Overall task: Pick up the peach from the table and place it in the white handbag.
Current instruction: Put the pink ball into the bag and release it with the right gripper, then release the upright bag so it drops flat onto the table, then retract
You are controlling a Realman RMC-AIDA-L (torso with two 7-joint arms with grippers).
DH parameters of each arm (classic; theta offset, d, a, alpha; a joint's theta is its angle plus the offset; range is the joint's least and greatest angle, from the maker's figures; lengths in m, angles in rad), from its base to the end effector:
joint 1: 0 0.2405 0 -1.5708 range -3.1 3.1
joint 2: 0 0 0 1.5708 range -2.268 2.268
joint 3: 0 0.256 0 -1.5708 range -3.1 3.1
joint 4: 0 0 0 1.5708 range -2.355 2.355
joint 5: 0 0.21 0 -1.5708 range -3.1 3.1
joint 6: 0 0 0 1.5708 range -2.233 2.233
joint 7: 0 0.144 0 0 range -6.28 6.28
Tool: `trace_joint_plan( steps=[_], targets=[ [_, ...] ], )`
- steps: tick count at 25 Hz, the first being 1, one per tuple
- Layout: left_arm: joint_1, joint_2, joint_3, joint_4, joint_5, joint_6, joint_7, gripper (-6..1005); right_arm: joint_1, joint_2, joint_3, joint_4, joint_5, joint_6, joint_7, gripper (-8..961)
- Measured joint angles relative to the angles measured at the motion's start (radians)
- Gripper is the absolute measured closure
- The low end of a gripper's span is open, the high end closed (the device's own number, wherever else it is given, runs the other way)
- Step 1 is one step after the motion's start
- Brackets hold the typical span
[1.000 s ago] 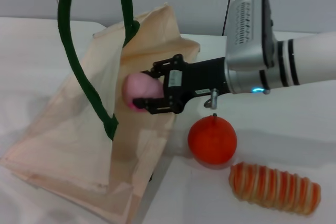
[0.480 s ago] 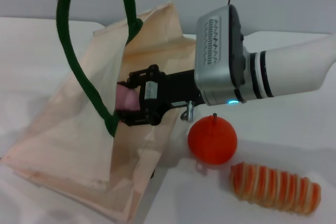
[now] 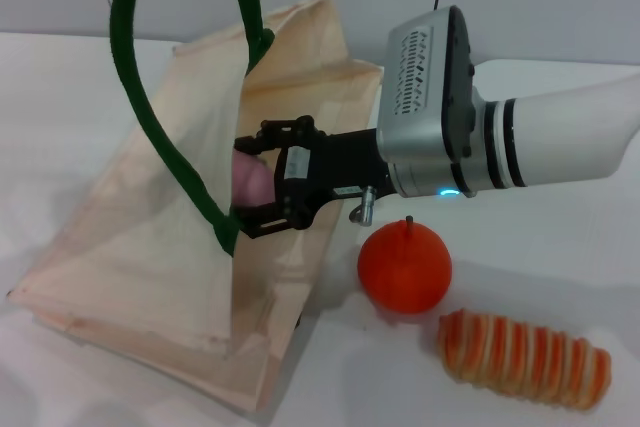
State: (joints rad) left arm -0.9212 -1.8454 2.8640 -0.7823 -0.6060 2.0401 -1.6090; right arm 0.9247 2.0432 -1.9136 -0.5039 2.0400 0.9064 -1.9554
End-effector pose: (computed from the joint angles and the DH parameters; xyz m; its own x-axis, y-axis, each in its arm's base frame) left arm -0.2097 0.3800 0.1676 0.6559 0.2689 0.7054 0.4978 -0.8565 -0.1364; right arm 0.1056 0.3795 -0.1252 0.9500 0.0883 -0.2994 0.0379 -0.9847 -0.1703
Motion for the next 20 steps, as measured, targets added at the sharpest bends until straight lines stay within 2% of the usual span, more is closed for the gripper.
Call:
trace_joint_plan(
  steps=[1, 5, 11, 16, 19, 20],
  targets=[
    [0.001, 0.000, 0.000, 0.000, 0.000, 0.000, 0.000, 835, -0.003, -0.001, 0.003, 0.000, 0.002, -0.003, 0.000, 351],
    [0.007, 0.001, 0.000, 0.000, 0.000, 0.000, 0.002, 834, -0.017, -0.003, 0.006, 0.003, 0.028, -0.026, -0.004, 112],
    [0.016, 0.004, 0.000, 0.000, -0.001, 0.000, 0.002, 833, -0.039, -0.007, 0.035, 0.011, 0.039, -0.040, -0.007, 59],
    [0.019, 0.007, 0.000, 0.000, -0.003, 0.000, 0.002, 832, -0.064, -0.019, 0.124, 0.041, 0.034, -0.059, -0.008, 59],
    [0.022, 0.007, 0.000, 0.000, -0.002, 0.000, 0.003, 831, -0.088, -0.034, 0.191, 0.056, 0.026, -0.056, -0.009, 59],
    [0.023, 0.007, 0.000, 0.000, -0.002, 0.000, 0.004, 831, -0.104, -0.046, 0.217, 0.058, 0.025, -0.053, -0.010, 59]
  ],
)
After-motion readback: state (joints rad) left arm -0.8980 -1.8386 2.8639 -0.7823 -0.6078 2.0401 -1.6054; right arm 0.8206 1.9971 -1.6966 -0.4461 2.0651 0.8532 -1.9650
